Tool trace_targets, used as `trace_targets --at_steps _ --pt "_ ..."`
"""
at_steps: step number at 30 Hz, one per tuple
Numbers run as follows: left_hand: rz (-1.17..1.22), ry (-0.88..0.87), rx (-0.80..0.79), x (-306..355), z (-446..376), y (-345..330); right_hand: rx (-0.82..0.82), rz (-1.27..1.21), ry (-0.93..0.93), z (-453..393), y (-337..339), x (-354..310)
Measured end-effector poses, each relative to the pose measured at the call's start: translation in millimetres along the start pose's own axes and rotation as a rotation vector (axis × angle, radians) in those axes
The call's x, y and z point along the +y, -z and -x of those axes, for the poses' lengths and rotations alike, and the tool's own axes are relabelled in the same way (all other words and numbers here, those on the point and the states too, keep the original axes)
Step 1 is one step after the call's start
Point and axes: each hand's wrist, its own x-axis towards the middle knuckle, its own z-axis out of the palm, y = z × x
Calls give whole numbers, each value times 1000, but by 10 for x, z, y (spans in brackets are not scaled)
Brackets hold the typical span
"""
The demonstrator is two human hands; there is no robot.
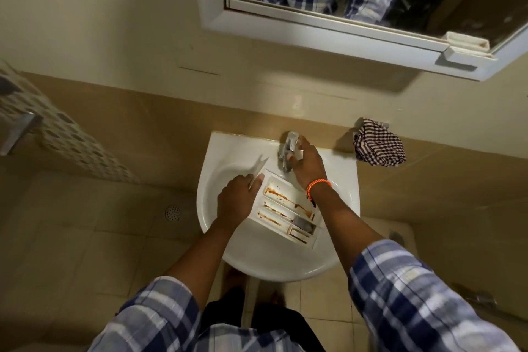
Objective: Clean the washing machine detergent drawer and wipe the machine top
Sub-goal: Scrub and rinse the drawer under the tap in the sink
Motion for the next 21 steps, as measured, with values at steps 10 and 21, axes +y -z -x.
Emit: trace_targets --at_steps 10,21 --pt "105 301 164 -25 138 -154 12 -31 13 -18 -31 -15" --pt "168 309 202 77 68 -218 29 -47 25 -85 -14 64"
